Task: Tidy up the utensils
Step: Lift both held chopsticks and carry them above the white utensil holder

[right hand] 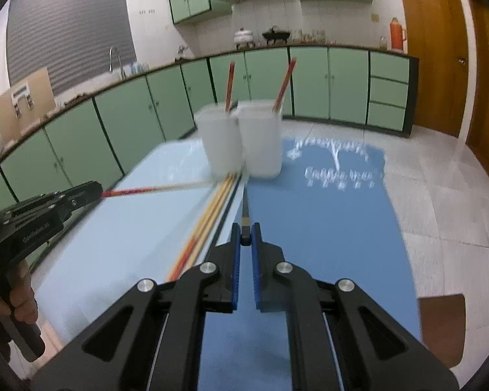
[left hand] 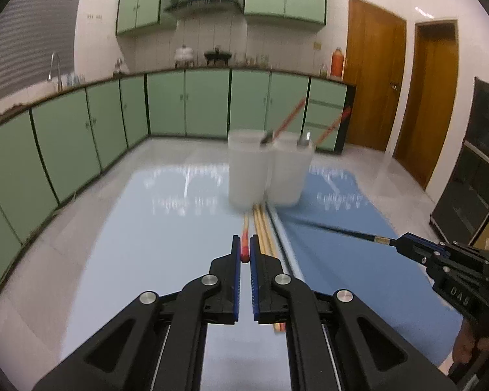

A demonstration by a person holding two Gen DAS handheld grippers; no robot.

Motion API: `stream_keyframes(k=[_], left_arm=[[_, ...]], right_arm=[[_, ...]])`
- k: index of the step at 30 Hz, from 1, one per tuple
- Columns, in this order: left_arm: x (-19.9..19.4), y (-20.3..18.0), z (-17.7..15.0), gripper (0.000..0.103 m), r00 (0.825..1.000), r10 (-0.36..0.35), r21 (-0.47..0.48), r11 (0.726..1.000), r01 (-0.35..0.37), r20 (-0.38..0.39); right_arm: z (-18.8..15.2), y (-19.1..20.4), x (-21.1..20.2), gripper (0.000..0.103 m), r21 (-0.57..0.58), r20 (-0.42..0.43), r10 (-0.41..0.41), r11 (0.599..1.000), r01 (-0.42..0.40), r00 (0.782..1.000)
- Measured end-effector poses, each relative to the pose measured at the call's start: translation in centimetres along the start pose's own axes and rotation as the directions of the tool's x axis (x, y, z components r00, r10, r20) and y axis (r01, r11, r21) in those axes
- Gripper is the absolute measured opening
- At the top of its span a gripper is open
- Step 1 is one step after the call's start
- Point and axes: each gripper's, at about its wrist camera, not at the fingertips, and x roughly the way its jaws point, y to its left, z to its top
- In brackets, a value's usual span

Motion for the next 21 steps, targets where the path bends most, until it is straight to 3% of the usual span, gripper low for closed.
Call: stream_keyframes(k=[6, 9, 21], left_arm=[[-1.0, -0.1, 4.5, 0.005, 0.995, -0.028, 0.033, 0.999, 0.024, 0.097], [-1.0, -0.2, 6.2, 0.005, 0.991, -0.044, 0.057, 0.998, 0.037, 0.122], [0.2, 0.2, 9.2, 0.005, 0.99, -0.11, 0.052, 0.993, 0.105, 0.093]], right_arm=[[5.2, -0.8, -1.5, 0.006, 0.007, 0.067, 0.018, 1.0, -0.018, 0.998], [7.8, -1.5, -1.4, 0.006, 0.022, 0.061, 0.041, 0.999, -0.042, 0.997], [12.3, -1.6, -1.1, 0.006, -0.025, 0.007, 0.093, 0.995, -0.093, 0.996]])
